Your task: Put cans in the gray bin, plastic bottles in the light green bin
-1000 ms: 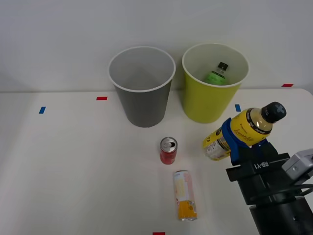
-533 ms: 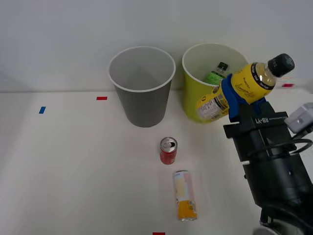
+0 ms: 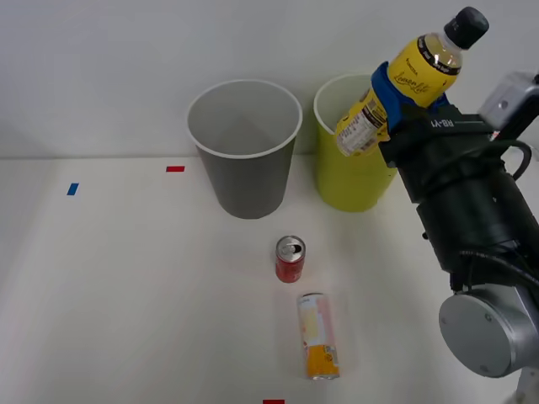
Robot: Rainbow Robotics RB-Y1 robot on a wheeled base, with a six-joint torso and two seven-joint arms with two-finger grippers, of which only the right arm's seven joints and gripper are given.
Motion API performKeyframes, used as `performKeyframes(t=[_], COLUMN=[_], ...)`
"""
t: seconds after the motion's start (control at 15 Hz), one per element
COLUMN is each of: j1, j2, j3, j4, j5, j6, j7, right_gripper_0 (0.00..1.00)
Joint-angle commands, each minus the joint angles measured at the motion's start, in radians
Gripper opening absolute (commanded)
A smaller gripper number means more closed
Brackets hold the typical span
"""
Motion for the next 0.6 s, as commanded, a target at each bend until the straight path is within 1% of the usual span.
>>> performKeyframes(t=[0.07, 0.2, 0.47, 0.6], j1=[-0.130, -0.207, -0.380, -0.449], j2=[0.031, 0.070, 0.133, 0.142], j3=[-0.078, -0.123, -0.170, -0.189], j4=[0.004, 0.027, 0.245, 0.337], j5=[-0.003, 0.000, 0.010, 0.024], j6=[0.208, 0.316, 0.277, 0.274], j7=[-0.012, -0.012, 0.008, 0.018], right_gripper_0=[0.00, 0.00, 0.00, 0.00])
